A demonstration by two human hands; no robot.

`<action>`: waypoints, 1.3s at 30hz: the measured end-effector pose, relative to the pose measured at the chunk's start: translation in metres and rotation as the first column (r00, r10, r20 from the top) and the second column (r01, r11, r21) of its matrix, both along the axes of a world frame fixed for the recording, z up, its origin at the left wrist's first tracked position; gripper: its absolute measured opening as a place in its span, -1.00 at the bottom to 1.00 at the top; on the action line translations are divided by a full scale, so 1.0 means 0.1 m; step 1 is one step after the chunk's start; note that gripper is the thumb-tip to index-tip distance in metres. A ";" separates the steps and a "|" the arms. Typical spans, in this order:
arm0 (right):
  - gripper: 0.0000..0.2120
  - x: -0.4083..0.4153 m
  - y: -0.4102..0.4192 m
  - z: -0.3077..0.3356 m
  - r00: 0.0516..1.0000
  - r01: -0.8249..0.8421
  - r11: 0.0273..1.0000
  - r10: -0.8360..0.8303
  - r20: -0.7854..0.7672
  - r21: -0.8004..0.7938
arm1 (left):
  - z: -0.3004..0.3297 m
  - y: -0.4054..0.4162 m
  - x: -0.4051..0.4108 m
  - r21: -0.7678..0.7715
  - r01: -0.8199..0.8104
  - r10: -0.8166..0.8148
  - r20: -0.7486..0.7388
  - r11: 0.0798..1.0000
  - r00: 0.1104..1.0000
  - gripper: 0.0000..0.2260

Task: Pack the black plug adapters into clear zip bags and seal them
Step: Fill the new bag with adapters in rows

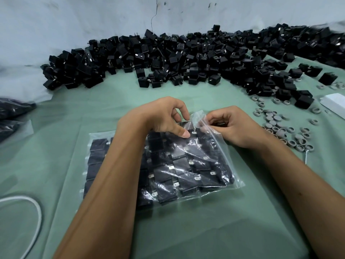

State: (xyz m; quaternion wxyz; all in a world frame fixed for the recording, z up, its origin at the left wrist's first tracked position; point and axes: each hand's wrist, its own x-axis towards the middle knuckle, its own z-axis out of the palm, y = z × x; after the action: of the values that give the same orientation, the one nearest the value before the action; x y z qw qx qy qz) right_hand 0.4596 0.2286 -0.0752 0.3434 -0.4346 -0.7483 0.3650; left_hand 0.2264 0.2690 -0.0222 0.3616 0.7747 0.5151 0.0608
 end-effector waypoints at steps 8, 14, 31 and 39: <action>-0.79 -0.04 -0.04 0.04 0.999 -0.026 0.998 0.023 -0.046 -0.063 | 0.01 -0.01 -0.02 -0.007 -0.008 0.008 -0.072 1.000 0.997 -0.56; -0.91 0.06 0.05 0.00 0.977 0.130 0.966 -0.163 -0.136 -0.222 | 0.00 -0.01 -0.02 0.084 -0.036 0.037 -0.015 0.996 0.999 -0.84; -0.38 0.10 1.58 0.01 0.610 0.461 0.855 -0.501 0.614 0.239 | -0.07 -0.11 0.43 0.336 0.134 -0.123 -0.054 0.932 0.991 -0.50; -0.61 -0.05 0.53 0.15 0.861 0.505 0.856 -0.509 -0.007 -0.114 | -0.03 -0.03 0.30 0.418 0.125 -0.121 -0.037 0.900 0.992 -0.80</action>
State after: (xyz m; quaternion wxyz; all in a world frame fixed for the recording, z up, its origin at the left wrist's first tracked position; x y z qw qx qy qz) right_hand 0.4547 0.2821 -0.0606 0.4171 -0.6273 -0.5801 0.3099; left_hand 0.2561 0.2661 -0.0256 0.1870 0.8655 0.4420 0.1433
